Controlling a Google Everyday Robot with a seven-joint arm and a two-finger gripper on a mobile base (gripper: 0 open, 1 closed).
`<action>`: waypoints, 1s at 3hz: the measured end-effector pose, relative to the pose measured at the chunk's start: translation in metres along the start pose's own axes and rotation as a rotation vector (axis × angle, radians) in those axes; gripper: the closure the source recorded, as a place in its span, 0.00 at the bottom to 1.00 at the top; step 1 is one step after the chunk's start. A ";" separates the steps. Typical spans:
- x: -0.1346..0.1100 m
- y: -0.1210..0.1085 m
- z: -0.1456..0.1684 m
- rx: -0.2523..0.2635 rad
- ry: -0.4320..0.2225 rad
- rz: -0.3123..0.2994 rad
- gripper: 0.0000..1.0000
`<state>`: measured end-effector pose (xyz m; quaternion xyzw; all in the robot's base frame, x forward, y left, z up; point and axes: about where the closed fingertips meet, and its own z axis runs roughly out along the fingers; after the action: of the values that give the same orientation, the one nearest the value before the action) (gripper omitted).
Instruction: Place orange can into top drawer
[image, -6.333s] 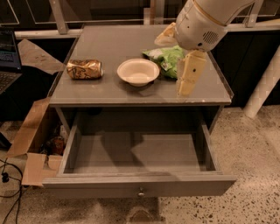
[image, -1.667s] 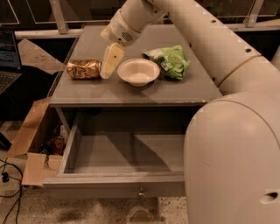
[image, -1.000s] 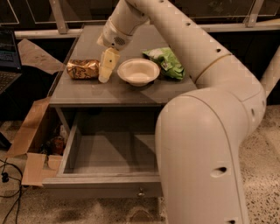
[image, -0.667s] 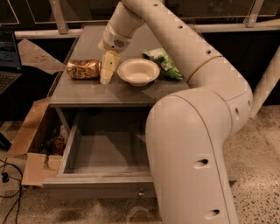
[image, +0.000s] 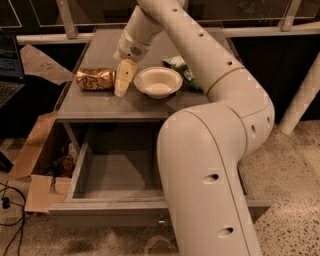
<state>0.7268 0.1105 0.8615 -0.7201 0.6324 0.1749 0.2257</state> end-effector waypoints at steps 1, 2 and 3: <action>-0.010 0.000 -0.002 -0.022 -0.083 0.059 0.00; -0.017 0.000 -0.007 -0.027 -0.136 0.095 0.00; -0.019 -0.002 -0.010 -0.015 -0.147 0.123 0.00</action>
Offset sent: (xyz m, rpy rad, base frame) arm -0.0032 0.0046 0.0327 0.1885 0.1257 -0.0734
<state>0.7257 0.1207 0.8799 -0.6666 0.6558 0.2458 0.2551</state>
